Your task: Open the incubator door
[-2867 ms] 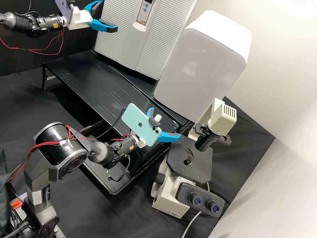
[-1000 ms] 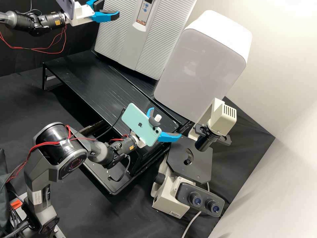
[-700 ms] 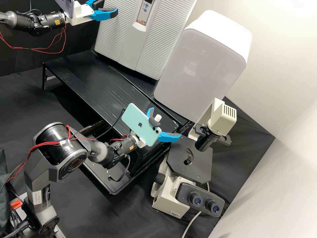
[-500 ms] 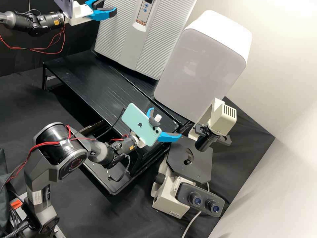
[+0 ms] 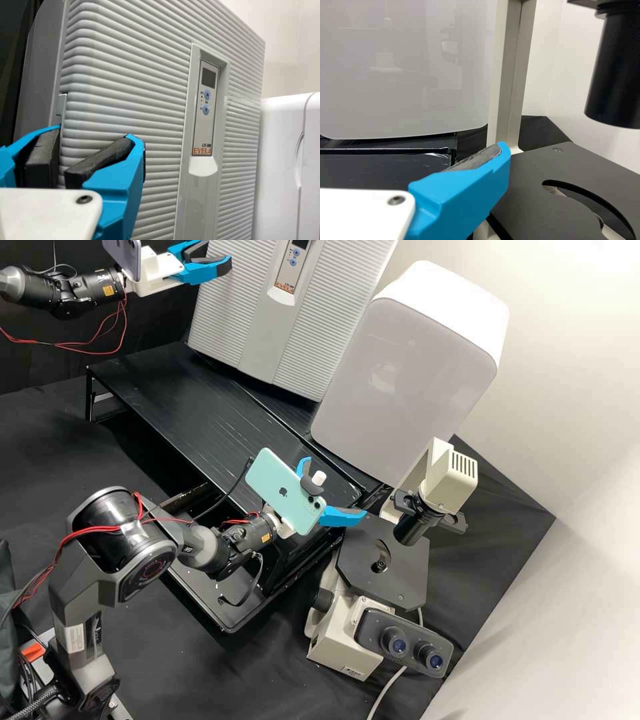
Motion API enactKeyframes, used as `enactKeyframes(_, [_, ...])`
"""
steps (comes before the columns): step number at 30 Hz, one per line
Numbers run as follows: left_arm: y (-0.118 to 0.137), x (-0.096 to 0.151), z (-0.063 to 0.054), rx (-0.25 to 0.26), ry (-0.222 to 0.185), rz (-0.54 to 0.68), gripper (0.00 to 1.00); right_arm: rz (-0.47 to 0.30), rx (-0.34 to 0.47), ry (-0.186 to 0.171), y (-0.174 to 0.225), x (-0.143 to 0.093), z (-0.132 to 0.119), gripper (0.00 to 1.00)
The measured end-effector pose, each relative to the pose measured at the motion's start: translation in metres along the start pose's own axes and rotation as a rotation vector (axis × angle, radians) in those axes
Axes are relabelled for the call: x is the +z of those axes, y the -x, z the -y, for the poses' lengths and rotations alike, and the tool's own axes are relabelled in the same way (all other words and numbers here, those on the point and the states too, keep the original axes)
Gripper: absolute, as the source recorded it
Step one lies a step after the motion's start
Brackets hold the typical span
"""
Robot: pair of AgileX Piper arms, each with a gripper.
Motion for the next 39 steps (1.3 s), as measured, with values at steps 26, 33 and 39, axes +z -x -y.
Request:
enactKeyframes(26, [0.066,0.028,-0.001,-0.044,-0.157,0.149,0.0,0.0,0.0,0.0,0.0,0.0,0.0,1.0])
enactKeyframes(33, [0.077,0.028,-0.001,-0.057,-0.207,0.184,0.0,0.0,0.0,0.0,0.0,0.0,0.0,1.0])
enactKeyframes(39, [0.083,0.025,-0.003,-0.057,-0.216,0.17,0.0,0.0,0.0,0.0,0.0,0.0,0.0,1.0])
